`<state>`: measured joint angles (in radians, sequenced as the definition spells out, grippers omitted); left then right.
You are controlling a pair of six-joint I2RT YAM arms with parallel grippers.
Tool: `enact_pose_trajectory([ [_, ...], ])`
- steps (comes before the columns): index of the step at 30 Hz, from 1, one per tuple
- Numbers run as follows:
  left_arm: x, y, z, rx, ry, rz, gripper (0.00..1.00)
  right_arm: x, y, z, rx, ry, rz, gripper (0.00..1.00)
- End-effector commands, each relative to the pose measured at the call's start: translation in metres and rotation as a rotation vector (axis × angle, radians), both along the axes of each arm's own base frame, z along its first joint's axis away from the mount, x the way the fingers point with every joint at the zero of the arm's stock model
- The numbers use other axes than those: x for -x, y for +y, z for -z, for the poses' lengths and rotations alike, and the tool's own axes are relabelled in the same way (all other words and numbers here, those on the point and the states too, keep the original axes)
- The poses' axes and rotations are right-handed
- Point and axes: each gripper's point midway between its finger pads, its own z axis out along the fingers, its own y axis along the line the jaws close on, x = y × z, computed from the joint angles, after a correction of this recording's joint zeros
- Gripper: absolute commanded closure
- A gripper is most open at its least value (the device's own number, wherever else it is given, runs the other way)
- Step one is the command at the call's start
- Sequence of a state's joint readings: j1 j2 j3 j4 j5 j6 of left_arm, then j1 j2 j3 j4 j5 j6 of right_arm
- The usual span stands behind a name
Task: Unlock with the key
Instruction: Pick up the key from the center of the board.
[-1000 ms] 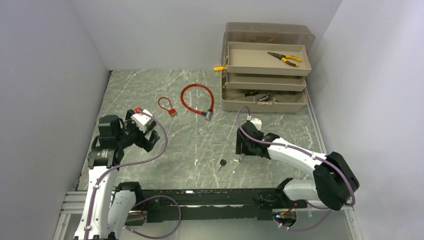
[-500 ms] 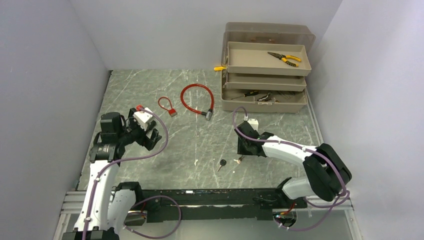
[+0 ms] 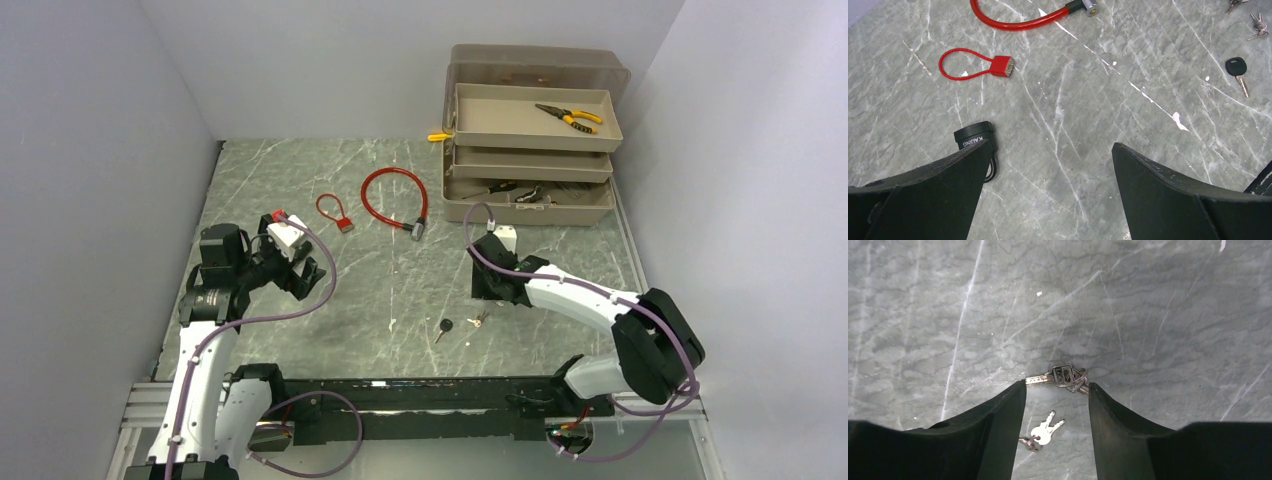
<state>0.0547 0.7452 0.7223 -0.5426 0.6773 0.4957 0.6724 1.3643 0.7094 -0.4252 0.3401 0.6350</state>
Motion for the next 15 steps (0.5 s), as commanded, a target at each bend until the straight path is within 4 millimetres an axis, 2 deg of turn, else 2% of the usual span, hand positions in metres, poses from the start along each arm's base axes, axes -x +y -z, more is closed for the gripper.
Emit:
enact_pose_trajectory([
  [1,0.0,-0.007,-0.015,0.006,-0.059,0.053,0.01,-0.012,-0.006,-0.016,0.016,-0.042,0.019,0.48],
  [8,0.003,-0.013,-0.016,0.037,-0.064,0.077,0.01,-0.01,-0.008,0.001,0.022,0.005,0.022,0.51],
  [15,0.007,-0.017,-0.016,0.04,-0.06,0.105,0.01,-0.007,-0.005,0.009,0.001,0.023,0.019,0.59],
])
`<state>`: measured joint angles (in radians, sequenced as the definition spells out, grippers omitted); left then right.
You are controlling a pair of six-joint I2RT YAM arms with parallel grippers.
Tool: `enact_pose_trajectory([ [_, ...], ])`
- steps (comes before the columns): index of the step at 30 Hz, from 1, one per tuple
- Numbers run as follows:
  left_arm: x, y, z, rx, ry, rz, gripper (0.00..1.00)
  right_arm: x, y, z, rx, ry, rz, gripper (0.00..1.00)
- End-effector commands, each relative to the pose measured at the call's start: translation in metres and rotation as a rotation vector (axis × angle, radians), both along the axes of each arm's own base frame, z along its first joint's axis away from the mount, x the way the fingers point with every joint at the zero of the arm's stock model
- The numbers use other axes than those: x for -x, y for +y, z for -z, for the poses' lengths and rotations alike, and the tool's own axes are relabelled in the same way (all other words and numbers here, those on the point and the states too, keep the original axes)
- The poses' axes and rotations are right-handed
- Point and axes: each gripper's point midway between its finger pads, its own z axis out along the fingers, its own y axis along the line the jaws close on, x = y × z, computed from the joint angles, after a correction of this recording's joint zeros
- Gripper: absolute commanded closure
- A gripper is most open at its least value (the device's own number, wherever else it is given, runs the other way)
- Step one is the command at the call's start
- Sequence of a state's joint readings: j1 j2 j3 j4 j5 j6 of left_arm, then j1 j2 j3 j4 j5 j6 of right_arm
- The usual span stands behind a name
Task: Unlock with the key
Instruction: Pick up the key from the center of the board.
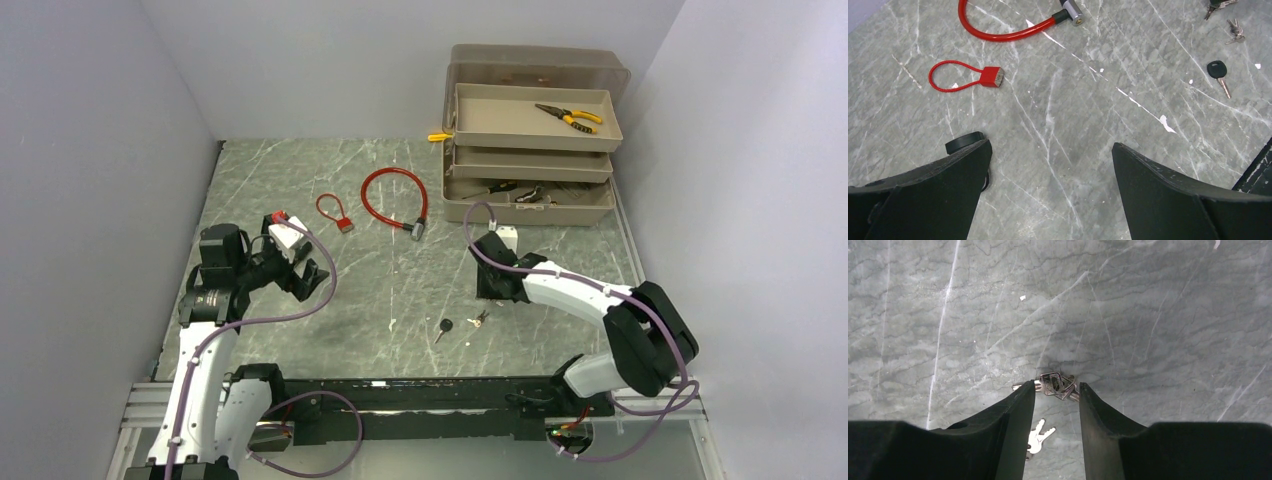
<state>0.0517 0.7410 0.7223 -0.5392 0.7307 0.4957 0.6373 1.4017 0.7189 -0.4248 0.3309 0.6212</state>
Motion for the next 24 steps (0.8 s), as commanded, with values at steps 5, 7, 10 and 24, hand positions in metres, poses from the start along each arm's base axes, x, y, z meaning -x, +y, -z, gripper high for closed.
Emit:
enact_pose_trajectory([
  [5,0.003,-0.01,-0.008,0.015,-0.045,0.066,0.01,0.0,0.005,0.015,-0.02,0.021,0.003,0.66],
  [7,0.004,-0.012,-0.009,0.015,-0.043,0.08,0.01,-0.001,0.006,0.02,-0.017,0.028,0.003,0.68],
  [10,0.007,-0.014,-0.008,0.015,-0.039,0.102,0.01,-0.002,0.006,0.025,-0.012,0.036,0.004,0.76],
  [24,0.016,-0.043,0.002,-0.047,-0.124,0.255,0.05,-0.009,0.04,-0.033,-0.193,-0.052,-0.104,1.0],
])
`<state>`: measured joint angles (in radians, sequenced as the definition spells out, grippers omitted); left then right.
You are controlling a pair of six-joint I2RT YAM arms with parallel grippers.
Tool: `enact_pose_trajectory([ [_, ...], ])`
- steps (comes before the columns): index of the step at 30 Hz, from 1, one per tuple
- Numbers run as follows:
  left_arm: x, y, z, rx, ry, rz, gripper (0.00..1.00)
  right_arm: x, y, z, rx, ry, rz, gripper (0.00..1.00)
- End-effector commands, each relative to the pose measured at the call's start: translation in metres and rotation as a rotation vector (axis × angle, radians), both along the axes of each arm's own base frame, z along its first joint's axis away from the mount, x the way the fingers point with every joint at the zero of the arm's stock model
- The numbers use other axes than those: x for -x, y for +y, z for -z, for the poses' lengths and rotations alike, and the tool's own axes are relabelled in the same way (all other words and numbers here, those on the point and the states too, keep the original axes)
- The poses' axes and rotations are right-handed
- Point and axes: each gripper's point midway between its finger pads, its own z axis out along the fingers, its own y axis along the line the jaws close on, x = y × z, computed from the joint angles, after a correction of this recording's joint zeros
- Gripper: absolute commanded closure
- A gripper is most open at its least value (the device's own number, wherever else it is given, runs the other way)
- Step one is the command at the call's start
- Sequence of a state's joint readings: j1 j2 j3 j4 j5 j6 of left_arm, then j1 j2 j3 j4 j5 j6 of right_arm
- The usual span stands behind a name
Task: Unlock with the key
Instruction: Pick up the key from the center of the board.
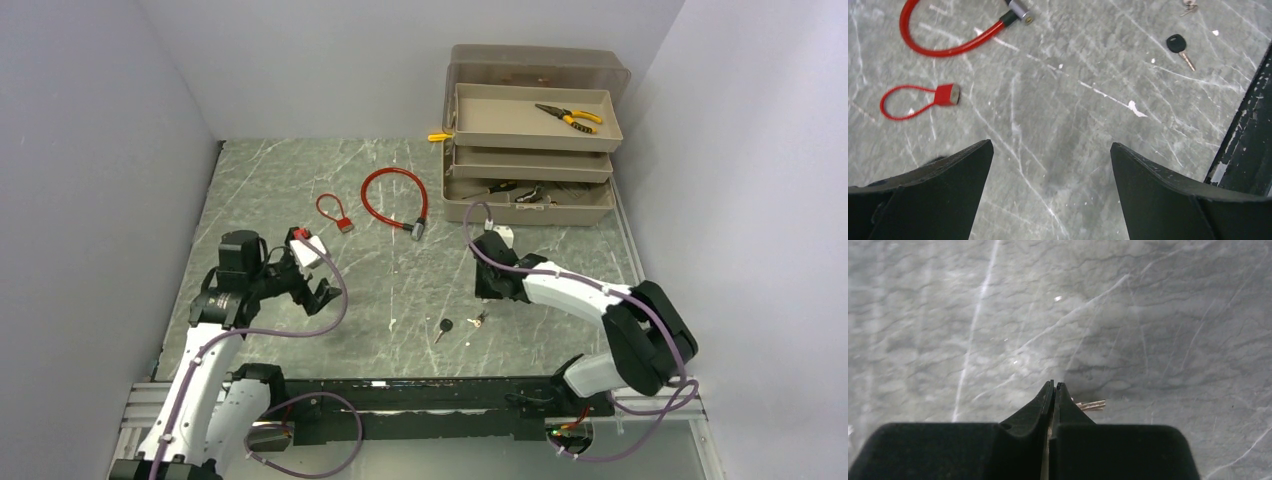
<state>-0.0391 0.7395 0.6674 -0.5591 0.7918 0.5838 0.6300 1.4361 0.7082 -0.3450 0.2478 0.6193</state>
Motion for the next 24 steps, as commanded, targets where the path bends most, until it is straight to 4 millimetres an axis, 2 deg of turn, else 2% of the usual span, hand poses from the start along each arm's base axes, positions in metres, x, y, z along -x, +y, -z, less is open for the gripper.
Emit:
enact_pose_trajectory([
  [1,-0.006,-0.019,-0.022,-0.018,-0.15,0.088,0.05,-0.007,0.027,-0.052,-0.144,-0.088,-0.089,1.0],
  [6,-0.006,-0.041,-0.029,0.012,-0.135,0.148,0.07,-0.011,0.059,-0.121,-0.298,-0.201,-0.223,1.0],
  [9,-0.002,-0.057,-0.034,0.041,-0.122,0.2,0.06,-0.008,0.083,-0.17,-0.414,-0.273,-0.341,1.0],
  [12,0.004,-0.073,-0.046,0.079,-0.139,0.257,0.01,-0.001,0.102,-0.215,-0.524,-0.334,-0.438,1.0],
  [15,0.009,-0.091,-0.067,0.153,-0.134,0.305,0.01,0.006,0.118,-0.255,-0.617,-0.372,-0.517,1.0],
  [20,0.014,-0.113,-0.105,0.282,-0.132,0.354,0.01,0.016,0.135,-0.307,-0.714,-0.424,-0.6,1.0],
  [24,0.023,-0.126,-0.122,0.292,-0.181,0.413,0.0,0.027,0.147,-0.338,-0.793,-0.449,-0.67,1.0],
])
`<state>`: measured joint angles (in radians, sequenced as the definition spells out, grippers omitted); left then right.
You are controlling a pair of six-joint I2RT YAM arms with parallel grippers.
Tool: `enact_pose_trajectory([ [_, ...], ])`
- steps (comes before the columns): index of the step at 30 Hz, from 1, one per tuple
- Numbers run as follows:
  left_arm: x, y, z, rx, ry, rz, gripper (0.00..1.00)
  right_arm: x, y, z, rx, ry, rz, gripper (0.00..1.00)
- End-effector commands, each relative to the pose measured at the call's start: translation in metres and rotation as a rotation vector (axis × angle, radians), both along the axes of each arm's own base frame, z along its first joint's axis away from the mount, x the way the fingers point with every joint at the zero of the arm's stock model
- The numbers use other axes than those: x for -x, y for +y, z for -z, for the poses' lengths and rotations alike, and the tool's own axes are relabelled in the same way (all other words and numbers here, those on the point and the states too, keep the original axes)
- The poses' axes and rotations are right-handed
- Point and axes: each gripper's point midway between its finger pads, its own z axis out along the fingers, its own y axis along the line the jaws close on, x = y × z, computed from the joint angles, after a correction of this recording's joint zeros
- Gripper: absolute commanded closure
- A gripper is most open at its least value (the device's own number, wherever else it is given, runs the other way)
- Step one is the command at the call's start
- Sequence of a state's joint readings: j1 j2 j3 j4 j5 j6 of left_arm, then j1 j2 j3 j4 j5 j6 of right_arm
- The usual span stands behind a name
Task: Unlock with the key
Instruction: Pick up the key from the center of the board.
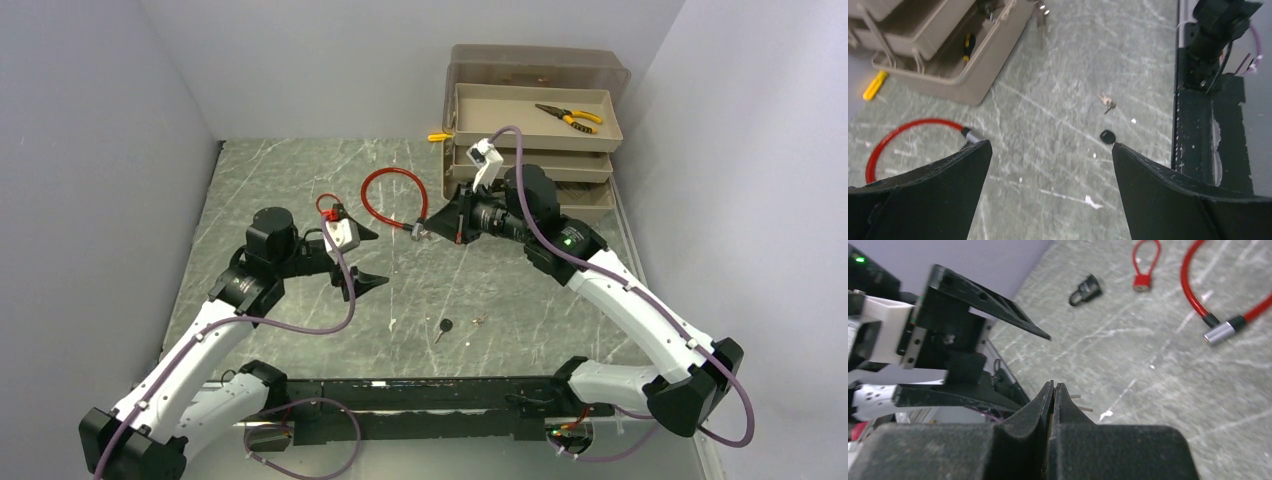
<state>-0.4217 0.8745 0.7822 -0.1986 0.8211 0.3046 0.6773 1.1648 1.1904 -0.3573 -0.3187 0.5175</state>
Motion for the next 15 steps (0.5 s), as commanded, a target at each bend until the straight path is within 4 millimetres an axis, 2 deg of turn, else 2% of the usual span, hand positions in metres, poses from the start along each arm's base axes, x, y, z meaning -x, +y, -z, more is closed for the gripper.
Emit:
enact_pose_trajectory([
  [1,0.013,-0.021,-0.049,0.088,-0.104,0.101,0.01,0.018,0.02,-0.054,-0.126,-0.068,-0.134,1.0],
  [4,0.014,-0.028,-0.056,0.08,-0.159,0.127,0.01,0.024,0.029,-0.066,-0.161,-0.078,-0.177,1.0],
  [7,0.006,-0.029,-0.068,0.089,-0.242,0.106,0.02,0.029,0.036,-0.07,-0.174,-0.075,-0.218,1.0],
  [15,0.001,-0.032,-0.076,0.054,-0.308,0.112,0.25,0.042,0.044,-0.082,-0.218,-0.082,-0.272,1.0],
])
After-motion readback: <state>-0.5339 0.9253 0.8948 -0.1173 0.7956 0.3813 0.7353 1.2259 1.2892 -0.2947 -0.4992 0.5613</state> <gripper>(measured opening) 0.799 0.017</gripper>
